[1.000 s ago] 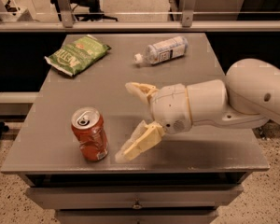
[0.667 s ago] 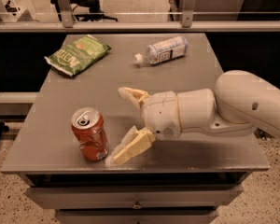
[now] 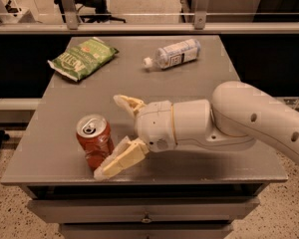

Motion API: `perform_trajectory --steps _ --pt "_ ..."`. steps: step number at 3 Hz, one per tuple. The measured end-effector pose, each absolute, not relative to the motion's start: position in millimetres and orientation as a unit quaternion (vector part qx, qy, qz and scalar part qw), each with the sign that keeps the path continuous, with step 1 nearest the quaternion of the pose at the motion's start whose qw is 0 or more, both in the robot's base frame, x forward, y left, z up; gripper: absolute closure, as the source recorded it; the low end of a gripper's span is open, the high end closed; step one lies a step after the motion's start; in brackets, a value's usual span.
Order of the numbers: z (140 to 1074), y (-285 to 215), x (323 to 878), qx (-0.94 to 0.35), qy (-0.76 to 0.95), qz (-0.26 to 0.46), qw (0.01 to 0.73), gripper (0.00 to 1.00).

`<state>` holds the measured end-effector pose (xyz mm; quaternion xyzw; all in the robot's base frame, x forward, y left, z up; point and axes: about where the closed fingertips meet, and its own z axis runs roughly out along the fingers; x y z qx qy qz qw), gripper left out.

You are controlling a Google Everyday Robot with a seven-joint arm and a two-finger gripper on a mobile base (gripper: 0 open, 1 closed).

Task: Move coke can near green jalapeno chip bag

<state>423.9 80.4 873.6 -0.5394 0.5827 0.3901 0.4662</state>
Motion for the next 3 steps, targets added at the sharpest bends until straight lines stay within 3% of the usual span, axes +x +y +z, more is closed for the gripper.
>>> perform_trajectory --steps 1,3 --pt "872.6 92.5 420.7 -0.536 0.580 0.400 0.466 0.17" --pt "874.5 99.1 414.1 -0.523 0.586 0.408 0.465 0.64"
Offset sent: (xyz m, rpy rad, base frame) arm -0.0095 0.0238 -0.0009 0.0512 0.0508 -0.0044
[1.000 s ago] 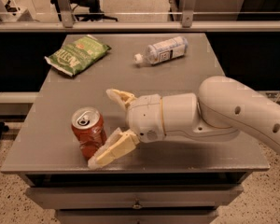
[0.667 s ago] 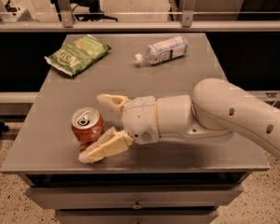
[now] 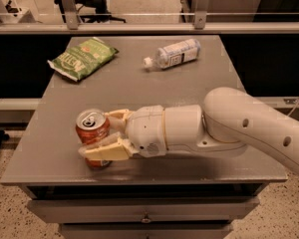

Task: Move coke can near green jalapeno chip bag

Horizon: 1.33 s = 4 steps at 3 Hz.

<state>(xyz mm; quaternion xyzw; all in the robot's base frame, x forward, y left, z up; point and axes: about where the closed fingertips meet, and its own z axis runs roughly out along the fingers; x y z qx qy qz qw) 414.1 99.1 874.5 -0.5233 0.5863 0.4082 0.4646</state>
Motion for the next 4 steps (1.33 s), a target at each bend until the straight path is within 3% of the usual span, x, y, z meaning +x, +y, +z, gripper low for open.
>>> perform_trajectory --steps 1,2,3,4 --pt "884.5 61.8 428.1 -0.519 0.609 0.367 0.474 0.87" --pt "907.4 -6.9 446.5 -0.507 0.650 0.300 0.481 1.00" --pt "907.4 -45.2 457.6 -0.486 0.675 0.275 0.482 1.00" --pt "908.2 -36.6 455.2 -0.491 0.670 0.280 0.482 1.00"
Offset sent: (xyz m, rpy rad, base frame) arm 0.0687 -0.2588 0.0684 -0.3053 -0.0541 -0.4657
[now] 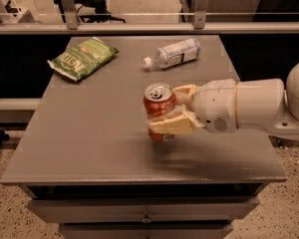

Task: Move coke can near green jalapeno chip bag

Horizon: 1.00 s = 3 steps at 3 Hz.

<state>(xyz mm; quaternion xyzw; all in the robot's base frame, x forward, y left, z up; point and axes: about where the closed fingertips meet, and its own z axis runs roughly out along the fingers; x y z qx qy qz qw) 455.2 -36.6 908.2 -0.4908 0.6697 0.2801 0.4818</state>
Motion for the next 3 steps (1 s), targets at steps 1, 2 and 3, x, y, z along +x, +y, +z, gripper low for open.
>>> perform_trajectory --steps 1,2,3 --pt "915.1 -28.5 485.2 -0.485 0.650 0.275 0.516 1.00" --pt "927.7 -23.5 547.8 -0.483 0.629 0.258 0.552 1.00" --pt "938.5 -9.0 614.1 -0.492 0.610 0.245 0.570 1.00"
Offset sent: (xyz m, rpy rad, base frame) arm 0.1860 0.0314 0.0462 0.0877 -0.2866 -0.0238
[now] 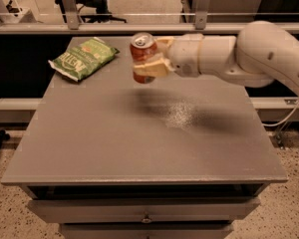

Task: Move coke can near green jalapeno chip bag

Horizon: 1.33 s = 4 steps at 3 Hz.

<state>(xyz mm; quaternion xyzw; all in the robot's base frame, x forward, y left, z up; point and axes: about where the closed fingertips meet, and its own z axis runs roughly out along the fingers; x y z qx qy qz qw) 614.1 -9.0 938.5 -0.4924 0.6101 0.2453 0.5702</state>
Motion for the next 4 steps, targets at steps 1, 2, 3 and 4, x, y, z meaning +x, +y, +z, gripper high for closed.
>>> perform_trajectory --steps 1,2,3,4 --pt "933.7 15.2 669.6 -0.497 0.605 0.246 0.571 1.00" --pt "916.4 39.9 703.2 -0.497 0.609 0.258 0.562 1.00" --pt "902.0 57.3 724.6 -0.494 0.612 0.269 0.555 1.00" --pt "895.5 71.6 738.6 -0.489 0.613 0.281 0.553 0.82"
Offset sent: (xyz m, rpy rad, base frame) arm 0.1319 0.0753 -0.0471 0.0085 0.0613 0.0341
